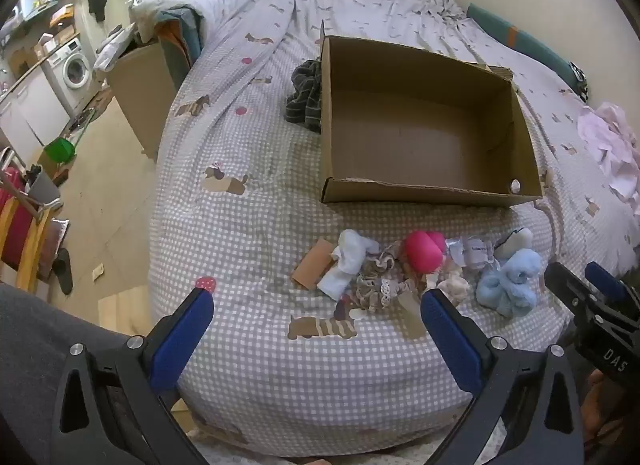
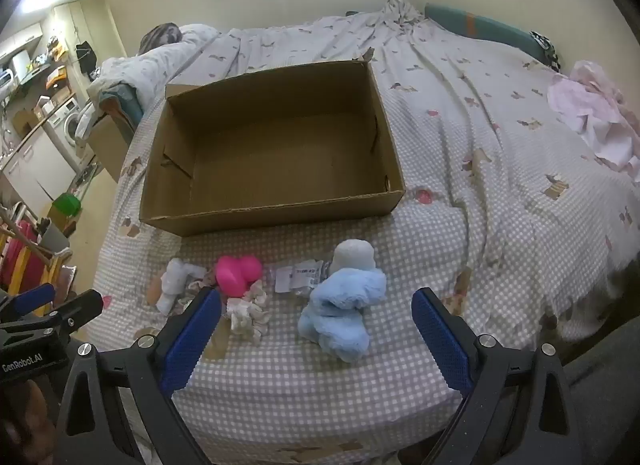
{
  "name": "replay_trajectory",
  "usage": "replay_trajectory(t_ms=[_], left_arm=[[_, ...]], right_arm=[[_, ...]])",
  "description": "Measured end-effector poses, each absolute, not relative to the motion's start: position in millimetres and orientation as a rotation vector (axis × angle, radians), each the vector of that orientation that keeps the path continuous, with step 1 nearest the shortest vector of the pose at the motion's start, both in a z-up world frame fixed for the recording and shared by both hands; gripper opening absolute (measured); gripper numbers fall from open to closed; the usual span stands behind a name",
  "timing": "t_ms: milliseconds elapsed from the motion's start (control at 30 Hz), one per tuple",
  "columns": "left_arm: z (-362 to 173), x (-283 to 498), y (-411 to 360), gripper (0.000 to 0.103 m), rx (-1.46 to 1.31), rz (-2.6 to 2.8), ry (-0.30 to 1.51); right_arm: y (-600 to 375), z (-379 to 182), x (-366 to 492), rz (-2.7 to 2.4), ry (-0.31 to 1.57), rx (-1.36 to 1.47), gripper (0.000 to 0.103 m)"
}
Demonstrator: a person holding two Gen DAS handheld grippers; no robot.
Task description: Organize soft objects
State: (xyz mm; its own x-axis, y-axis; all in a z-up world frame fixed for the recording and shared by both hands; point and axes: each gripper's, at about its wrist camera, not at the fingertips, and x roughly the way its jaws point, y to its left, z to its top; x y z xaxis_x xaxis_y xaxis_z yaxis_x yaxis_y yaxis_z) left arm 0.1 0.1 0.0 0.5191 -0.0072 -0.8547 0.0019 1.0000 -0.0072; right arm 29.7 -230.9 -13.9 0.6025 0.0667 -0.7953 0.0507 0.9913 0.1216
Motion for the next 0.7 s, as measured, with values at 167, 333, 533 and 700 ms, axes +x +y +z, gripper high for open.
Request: replay_trajectory(t_ms=[167,333,533,700], left_arm=[[1.0,0.5,-0.6,0.103,-0.007,-0.005,1.029],[0.9,-0.1,-1.2,0.103,-0.008,-0.003,1.025],[0.7,-1.0,-4.1,0.103,-0.009,-0.005,1.024],[0.7,0.5,-3.0,0.103,-0.008,-0.011,1.022]], right_arm=[[-230.8,-14.3,29.8,0.006,0.925,0.13,0.102],[-230.8,-14.4,29.7,0.006,0.925,0.13,0.102],[-231.2,-14.2,29.5,0.005,0.926,0.129,0.102],[-230.7,-14.0,29.7,0.009,0.926,0.134,0.102]])
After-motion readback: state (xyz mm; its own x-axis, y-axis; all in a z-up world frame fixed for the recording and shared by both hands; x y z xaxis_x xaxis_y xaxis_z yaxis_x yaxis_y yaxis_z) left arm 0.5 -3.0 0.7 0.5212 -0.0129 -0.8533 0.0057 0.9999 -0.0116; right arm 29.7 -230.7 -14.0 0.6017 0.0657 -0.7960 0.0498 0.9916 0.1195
